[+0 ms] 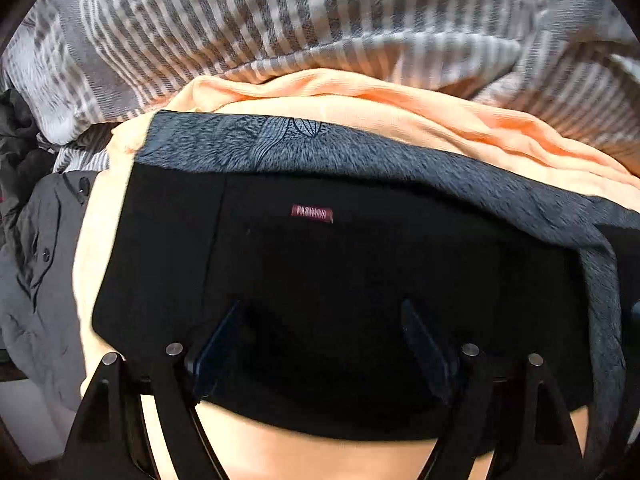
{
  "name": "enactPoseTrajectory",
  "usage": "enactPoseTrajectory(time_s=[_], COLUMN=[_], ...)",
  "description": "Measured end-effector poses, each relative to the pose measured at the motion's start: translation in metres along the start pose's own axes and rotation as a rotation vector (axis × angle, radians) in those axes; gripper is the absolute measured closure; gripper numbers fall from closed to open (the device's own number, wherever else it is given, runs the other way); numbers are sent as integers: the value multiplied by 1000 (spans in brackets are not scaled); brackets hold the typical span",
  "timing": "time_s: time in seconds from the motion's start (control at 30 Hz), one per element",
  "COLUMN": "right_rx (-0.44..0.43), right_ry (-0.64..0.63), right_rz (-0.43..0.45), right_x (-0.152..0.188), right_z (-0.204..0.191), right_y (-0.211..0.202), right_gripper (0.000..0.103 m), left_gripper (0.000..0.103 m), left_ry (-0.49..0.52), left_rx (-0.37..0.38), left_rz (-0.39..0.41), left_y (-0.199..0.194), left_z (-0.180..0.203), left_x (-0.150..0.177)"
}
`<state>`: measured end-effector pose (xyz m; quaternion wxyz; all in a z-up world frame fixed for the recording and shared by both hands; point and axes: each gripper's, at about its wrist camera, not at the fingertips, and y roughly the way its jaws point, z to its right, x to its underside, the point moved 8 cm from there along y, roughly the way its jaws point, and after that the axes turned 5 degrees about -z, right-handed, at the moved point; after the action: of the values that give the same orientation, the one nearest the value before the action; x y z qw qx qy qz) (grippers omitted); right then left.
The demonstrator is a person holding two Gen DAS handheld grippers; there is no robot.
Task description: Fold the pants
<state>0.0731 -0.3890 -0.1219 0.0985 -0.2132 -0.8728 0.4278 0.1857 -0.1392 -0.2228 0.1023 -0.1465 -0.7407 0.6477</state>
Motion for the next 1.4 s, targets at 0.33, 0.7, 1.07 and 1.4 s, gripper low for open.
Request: enactPoseTrajectory(time_s=[0.33, 0.7, 1.07, 1.4], right_rx=[227, 315, 171, -139], right_ry=[141, 472, 675, 657], right_rz=[133, 236, 350, 269], right_x=[102, 264, 316, 307], right_z=[94, 172, 211, 215], right_y=[-104, -139, -126, -105], right_gripper=[34, 34, 34, 92], left_gripper=[21, 21, 21, 84], left_ry=[175, 232, 248, 257], left_rx=[271, 501, 439, 442], left_rz=[-90, -179, -178, -169], left_y=[-46, -43, -31, -30], left_z=[129, 256, 261, 285], left_x=[78, 142, 161, 169])
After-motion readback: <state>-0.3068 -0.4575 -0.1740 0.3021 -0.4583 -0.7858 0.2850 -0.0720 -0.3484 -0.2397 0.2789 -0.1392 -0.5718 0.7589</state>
